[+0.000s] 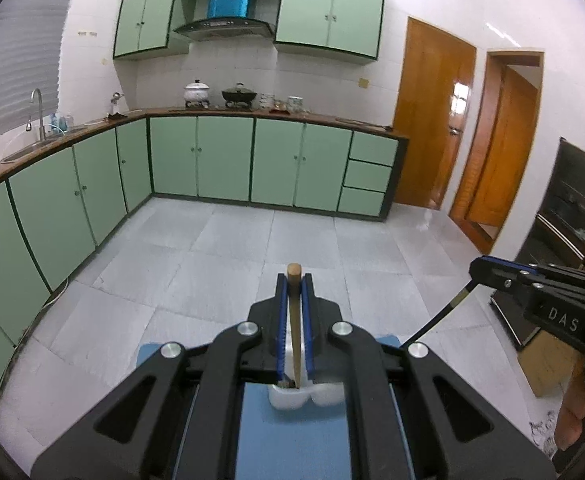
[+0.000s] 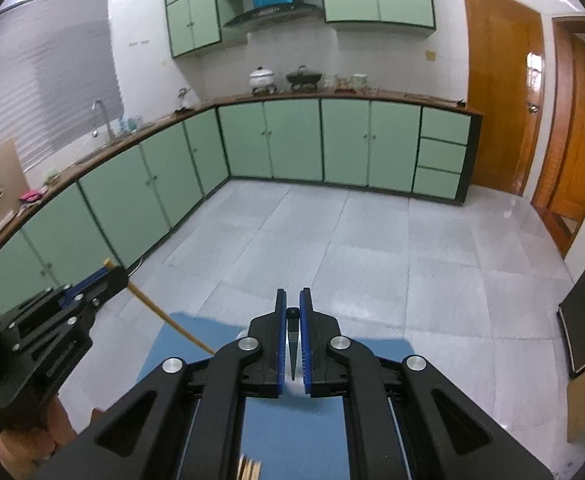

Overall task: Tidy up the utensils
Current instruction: 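Carry both chopsticks to the white holder and release them inside, then grasp a red-patterned chopstick with the right gripper, then grasp another red-patterned chopstick with the left gripper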

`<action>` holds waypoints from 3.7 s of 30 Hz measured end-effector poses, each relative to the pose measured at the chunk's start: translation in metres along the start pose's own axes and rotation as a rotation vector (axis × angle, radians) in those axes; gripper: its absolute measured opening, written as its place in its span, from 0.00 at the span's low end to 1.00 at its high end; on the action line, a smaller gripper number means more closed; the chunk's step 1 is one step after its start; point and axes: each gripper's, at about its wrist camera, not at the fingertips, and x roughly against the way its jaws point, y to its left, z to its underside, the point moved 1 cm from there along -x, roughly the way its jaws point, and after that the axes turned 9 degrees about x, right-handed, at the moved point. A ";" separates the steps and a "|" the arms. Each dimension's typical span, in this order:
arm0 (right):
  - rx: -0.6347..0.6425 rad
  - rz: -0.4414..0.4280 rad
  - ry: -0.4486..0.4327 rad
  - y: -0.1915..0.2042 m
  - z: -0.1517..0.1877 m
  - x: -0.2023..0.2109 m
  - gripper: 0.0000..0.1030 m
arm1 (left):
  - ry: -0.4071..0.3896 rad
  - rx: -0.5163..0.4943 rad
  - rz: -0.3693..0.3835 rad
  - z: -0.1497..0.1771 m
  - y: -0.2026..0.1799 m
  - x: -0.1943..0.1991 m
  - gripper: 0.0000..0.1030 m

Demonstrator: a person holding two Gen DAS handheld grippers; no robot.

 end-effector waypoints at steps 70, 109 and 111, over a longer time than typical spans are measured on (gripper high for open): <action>0.211 -0.085 0.064 0.138 0.465 0.025 0.07 | 0.288 -0.027 -0.020 0.439 0.109 0.141 0.79; 0.017 0.112 0.065 0.077 0.475 0.033 0.06 | 0.224 0.028 -0.155 0.441 0.081 0.110 0.27; 0.013 0.112 0.067 0.077 0.476 0.034 0.07 | 0.224 0.008 -0.177 0.441 0.082 0.110 0.28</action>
